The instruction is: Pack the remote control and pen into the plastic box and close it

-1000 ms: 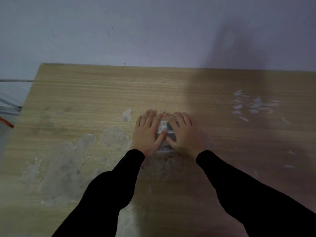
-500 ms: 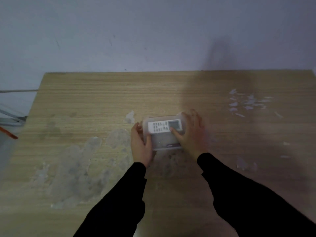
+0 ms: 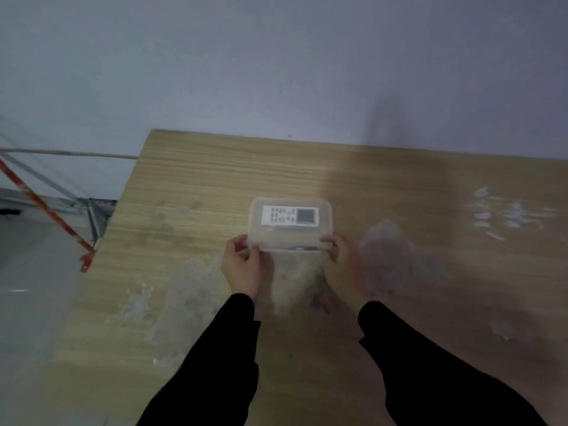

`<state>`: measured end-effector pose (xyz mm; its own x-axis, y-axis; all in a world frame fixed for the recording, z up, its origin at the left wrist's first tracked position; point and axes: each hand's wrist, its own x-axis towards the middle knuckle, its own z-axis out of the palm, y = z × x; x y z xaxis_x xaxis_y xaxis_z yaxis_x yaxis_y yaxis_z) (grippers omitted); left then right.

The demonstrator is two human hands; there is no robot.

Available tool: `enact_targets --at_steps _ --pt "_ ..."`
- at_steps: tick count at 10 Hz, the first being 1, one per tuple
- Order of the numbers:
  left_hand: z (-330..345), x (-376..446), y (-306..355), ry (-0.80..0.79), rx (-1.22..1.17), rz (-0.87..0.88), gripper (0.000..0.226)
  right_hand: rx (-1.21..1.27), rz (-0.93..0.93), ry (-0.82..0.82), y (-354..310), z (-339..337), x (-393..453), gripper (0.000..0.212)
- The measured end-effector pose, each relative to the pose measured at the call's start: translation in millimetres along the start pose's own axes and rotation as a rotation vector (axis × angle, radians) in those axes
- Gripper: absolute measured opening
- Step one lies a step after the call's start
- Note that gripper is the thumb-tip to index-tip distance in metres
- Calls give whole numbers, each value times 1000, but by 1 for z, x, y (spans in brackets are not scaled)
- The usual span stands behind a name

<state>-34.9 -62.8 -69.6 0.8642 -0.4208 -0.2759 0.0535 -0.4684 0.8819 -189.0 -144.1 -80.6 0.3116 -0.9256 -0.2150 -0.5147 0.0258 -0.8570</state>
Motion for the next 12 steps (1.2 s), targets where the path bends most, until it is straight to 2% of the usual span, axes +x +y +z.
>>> enact_targets --at_steps 1,2,3,4,5,6,7,9,10,11,12 --pt "-40 61 -2 20 -76 -62 33 -148 -157 -152 -40 49 27 30" --pt "-74 119 0 -6 -118 -132 50 -269 -267 -298 -79 91 52 41" --pt "-98 146 24 -86 78 -32 47 -468 -349 -288 -104 124 73 51" --pt "-104 166 31 -146 623 193 49 -735 -419 -344 -125 144 88 62" --pt "-106 188 28 -118 1019 354 63 -863 -494 -357 -143 160 102 62" --pt "-109 211 25 -162 1134 379 75 -892 -480 -407 -154 173 118 69" --pt "-114 236 29 -219 1186 381 82 -834 -400 -484 -159 183 135 80" --pt "-120 266 40 -266 1277 390 90 -820 -394 -567 -161 185 159 84" --pt "-121 259 44 -261 1272 387 86 -821 -387 -581 -160 173 159 86" --pt "-117 234 47 -225 1212 435 80 -778 -406 -511 -158 151 147 81" --pt "-110 204 55 -218 1195 554 73 -789 -413 -470 -156 119 130 75"
